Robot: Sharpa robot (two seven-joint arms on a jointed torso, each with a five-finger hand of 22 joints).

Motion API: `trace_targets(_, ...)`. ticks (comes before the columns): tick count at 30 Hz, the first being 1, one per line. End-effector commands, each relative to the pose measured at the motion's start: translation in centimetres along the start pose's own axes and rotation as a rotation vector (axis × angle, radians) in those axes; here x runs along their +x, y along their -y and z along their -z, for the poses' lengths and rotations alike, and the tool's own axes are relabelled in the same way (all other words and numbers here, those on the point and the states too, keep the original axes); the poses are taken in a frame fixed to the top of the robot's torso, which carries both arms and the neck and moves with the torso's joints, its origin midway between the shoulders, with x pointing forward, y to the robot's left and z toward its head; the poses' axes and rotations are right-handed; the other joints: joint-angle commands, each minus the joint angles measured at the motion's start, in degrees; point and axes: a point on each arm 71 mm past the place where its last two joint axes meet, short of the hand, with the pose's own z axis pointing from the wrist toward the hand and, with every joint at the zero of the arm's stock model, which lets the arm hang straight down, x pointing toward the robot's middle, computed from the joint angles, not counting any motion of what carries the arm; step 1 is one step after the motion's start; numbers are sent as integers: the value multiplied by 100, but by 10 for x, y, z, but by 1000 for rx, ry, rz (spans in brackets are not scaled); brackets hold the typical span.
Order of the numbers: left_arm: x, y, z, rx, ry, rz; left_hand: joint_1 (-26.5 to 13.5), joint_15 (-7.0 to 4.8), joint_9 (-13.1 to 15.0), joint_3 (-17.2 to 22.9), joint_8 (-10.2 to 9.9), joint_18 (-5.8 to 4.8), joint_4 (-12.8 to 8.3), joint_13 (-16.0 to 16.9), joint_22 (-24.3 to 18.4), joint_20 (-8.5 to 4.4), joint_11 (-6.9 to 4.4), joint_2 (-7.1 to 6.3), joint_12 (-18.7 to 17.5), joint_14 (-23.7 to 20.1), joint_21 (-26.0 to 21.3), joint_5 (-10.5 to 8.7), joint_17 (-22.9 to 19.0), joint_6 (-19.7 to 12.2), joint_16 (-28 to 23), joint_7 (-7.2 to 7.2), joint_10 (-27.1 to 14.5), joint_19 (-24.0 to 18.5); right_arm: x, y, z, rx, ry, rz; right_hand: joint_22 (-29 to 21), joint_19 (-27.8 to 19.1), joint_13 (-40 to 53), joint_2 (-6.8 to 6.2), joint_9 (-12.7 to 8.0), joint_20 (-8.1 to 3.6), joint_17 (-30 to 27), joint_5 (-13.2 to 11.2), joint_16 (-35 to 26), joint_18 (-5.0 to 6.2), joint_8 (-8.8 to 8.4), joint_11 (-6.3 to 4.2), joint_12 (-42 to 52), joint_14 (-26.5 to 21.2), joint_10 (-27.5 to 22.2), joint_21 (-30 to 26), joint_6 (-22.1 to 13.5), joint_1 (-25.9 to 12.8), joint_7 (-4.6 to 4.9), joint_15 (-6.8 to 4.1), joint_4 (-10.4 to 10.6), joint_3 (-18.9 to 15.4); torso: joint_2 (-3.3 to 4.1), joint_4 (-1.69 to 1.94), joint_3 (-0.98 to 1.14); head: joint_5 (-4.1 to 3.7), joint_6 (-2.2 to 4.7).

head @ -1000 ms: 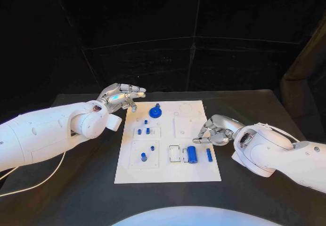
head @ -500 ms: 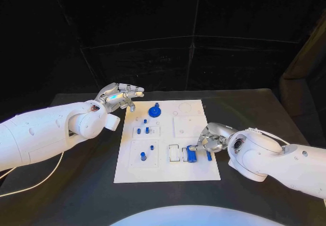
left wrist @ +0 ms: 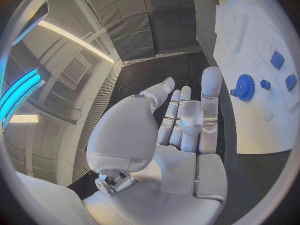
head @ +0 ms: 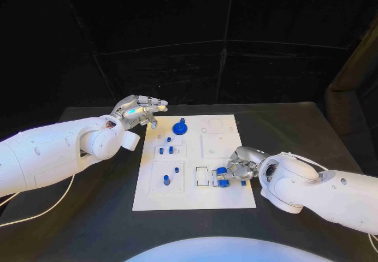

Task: Assemble the parts on the task board

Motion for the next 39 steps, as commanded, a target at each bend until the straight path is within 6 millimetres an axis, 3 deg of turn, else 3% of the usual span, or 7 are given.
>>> trace_targets(1,1,1,0,9,-11,8,-42,7,-3,-21,27,110,-13,-9,-10,-1,1,-16,20,-13,-29,17,0,-39,6,5,-46,-30,6,5,-2,35,-22,25,263,106,22,23,-6,17,114,1,25,-66,-18,33,-1,347,-20,14,-49,123,5,-7,-10,53,0,1,0,11,0)
trace_targets(6,1,1,0,9,-12,8,-42,7,-3,-21,27,110,-13,-9,-10,-1,1,-16,20,-13,-29,17,0,-39,6,5,-46,-30,7,4,-3,41,-27,25,278,107,68,111,26,20,131,126,27,-68,26,32,-5,349,-20,22,-69,404,5,-7,-96,102,-4,0,-1,15,7)
trace_targets(13,1,1,0,8,-11,8,-34,5,-2,-23,33,113,-23,-9,-13,0,0,-18,30,-15,-32,16,-5,-41,9,3,-51,-32,6,3,-1,38,-3,-4,311,119,175,291,77,12,166,755,35,-74,108,16,25,355,16,44,-23,812,-7,-20,-305,174,-2,-11,-2,25,12)
trace_targets(17,0,1,0,6,-12,8,-34,5,-2,-23,33,113,-23,-9,-13,0,0,-18,30,-15,-32,16,-5,-41,9,3,-51,-32,1,4,3,15,43,-45,331,128,264,382,99,-6,195,1394,44,-78,140,-15,65,361,65,58,43,800,-32,-37,-257,144,-8,-11,-6,32,10)
trace_targets(18,0,1,0,6,-12,8,-34,5,-2,-23,33,113,-23,-9,-13,0,0,-18,30,-15,-32,16,-5,-41,9,3,-51,-32,0,4,3,7,55,-54,337,130,261,400,103,-20,210,1885,49,-79,133,-28,43,363,59,61,62,797,-52,-56,-207,143,-10,-10,-6,28,13)
trace_targets(19,0,1,0,6,-12,8,-34,5,-2,-23,33,113,-23,-9,-13,0,0,-18,30,-15,-32,16,-5,-41,9,3,-51,-32,-1,3,4,-4,68,-65,338,130,266,401,108,-25,216,2000,50,-79,134,-35,38,364,61,62,80,805,-60,-60,-193,143,-11,-9,-6,28,17)
trace_targets(39,1,0,0,1,-20,11,-32,5,-2,-25,36,116,-27,-9,-26,0,0,-19,34,-18,-46,16,-11,-44,9,3,-55,-38,-3,-16,19,-51,127,-212,363,142,349,361,159,-44,260,1703,62,-84,125,-53,54,374,125,78,184,523,-87,-75,7,-60,0,4,-10,53,25)
